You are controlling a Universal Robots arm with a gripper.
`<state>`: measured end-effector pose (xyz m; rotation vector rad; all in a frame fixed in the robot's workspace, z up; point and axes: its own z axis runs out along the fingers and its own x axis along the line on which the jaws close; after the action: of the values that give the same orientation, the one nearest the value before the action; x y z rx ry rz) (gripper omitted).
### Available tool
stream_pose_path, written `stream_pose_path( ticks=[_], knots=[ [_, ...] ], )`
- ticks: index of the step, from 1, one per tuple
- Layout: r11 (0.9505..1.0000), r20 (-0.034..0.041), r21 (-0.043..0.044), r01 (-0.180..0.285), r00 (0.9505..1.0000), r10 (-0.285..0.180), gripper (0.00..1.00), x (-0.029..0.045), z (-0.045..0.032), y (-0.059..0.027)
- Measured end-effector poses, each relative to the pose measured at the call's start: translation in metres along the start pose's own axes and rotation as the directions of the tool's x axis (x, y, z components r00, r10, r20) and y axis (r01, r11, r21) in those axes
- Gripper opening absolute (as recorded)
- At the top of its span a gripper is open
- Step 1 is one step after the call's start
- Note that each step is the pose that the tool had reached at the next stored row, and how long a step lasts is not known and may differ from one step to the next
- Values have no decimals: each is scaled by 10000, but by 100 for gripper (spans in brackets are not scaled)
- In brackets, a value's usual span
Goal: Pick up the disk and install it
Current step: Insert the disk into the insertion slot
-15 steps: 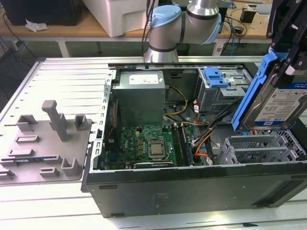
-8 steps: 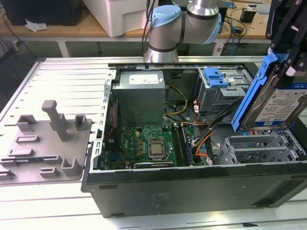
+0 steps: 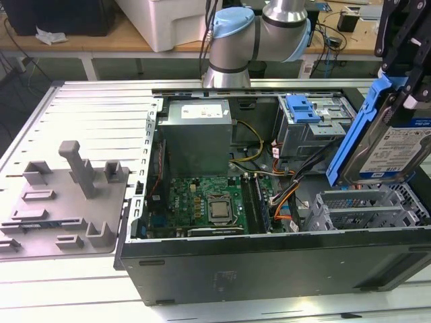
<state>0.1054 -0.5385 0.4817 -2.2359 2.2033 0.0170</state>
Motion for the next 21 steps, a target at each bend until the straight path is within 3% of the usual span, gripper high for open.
stream_pose_path(
  ticks=[21],
  knots=[
    [9999,6,3,-155,9999,155,37,24,49,0]
  ],
)
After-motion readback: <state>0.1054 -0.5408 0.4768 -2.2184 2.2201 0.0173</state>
